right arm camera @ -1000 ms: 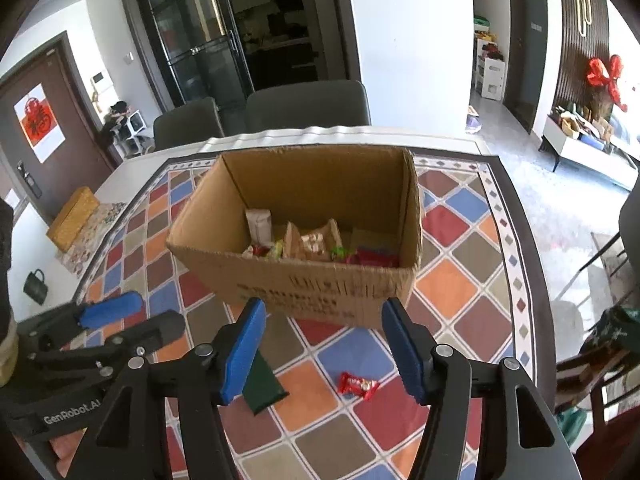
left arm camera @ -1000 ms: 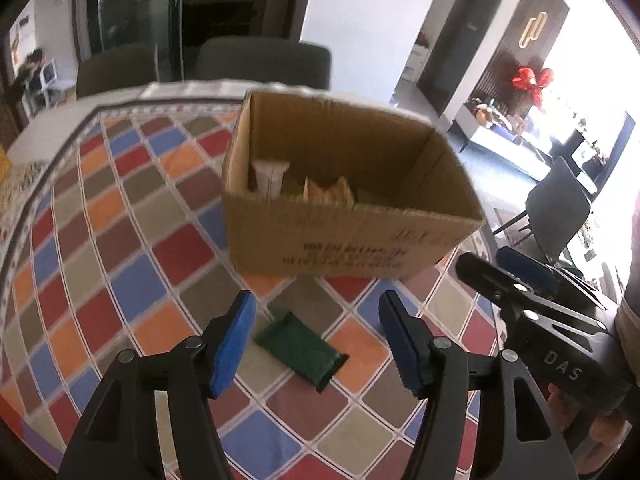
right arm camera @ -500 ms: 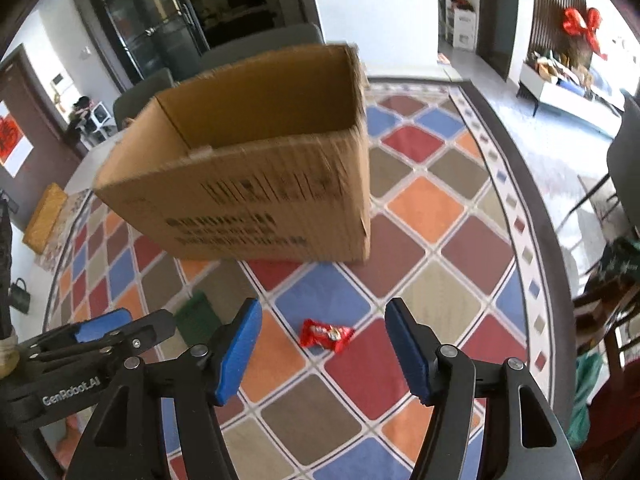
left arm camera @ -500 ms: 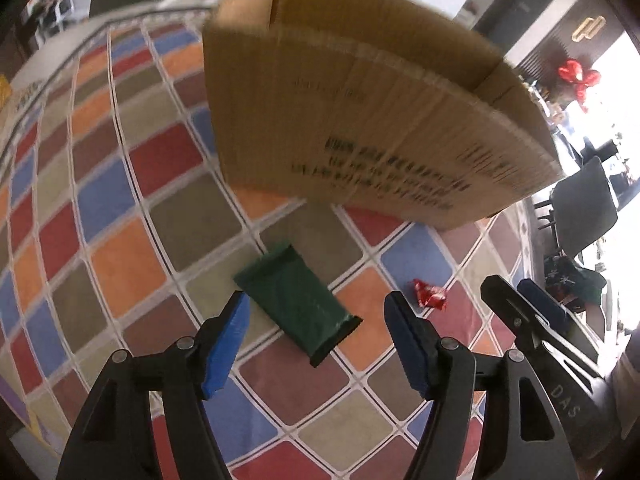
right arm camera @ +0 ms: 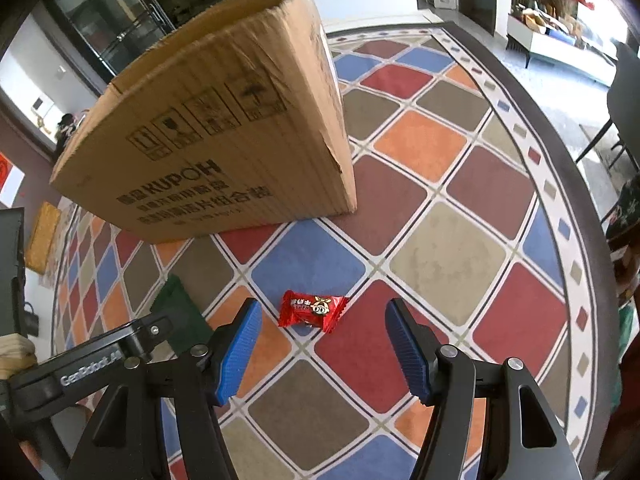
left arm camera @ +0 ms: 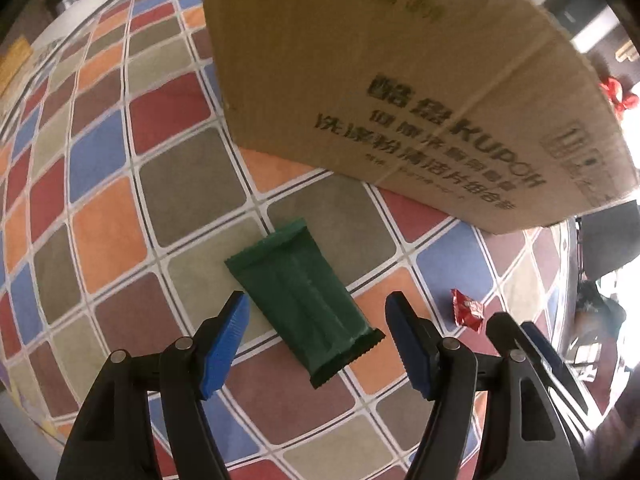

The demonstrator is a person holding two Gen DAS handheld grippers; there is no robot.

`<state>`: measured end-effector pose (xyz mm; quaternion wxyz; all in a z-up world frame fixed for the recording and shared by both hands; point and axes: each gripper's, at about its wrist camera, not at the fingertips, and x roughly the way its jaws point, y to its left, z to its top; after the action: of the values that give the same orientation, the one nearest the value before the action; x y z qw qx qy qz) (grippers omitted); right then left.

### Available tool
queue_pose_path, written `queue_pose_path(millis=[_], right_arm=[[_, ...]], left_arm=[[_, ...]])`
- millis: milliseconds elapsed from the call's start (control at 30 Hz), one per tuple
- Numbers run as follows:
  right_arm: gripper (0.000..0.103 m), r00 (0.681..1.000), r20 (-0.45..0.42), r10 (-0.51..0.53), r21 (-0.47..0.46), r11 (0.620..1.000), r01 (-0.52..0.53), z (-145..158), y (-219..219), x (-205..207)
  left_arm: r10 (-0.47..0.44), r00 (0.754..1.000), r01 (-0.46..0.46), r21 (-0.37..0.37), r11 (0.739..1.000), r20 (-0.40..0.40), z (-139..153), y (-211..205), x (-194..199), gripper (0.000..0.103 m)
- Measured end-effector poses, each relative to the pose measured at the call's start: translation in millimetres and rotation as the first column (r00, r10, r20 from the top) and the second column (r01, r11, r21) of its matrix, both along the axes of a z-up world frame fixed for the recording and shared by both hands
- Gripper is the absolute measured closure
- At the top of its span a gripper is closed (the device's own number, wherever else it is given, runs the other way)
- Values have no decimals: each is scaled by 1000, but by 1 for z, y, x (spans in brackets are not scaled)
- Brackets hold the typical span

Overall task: Organize snacks
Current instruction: 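Move both tools down toward the green pack and small red candy, then grasp the small red candy with the right tool while the left tool grasps the green pack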

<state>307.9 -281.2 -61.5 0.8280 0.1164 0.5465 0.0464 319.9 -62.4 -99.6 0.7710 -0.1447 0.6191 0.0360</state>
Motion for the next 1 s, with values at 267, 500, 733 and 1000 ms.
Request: queue_pose_path(millis=[267, 500, 733, 1000], right_arm=[[38, 1000, -16, -15, 13, 1000, 16, -8, 0, 1], [38, 999, -29, -18, 12, 1000, 19, -12, 1, 3], [38, 999, -46, -10, 2, 1000, 10, -19, 10, 5], [38, 998, -65, -9, -27, 1000, 7, -30, 20, 11]], left_arm=[[35, 999, -34, 60, 998, -12, -17, -6, 3, 33], [14, 1000, -14, 111, 994, 2, -26, -18, -4, 45], [-20, 999, 17, 72, 997, 42, -26, -12, -10, 58], [-50, 996, 48, 35, 998, 68, -19, -2, -15, 58]])
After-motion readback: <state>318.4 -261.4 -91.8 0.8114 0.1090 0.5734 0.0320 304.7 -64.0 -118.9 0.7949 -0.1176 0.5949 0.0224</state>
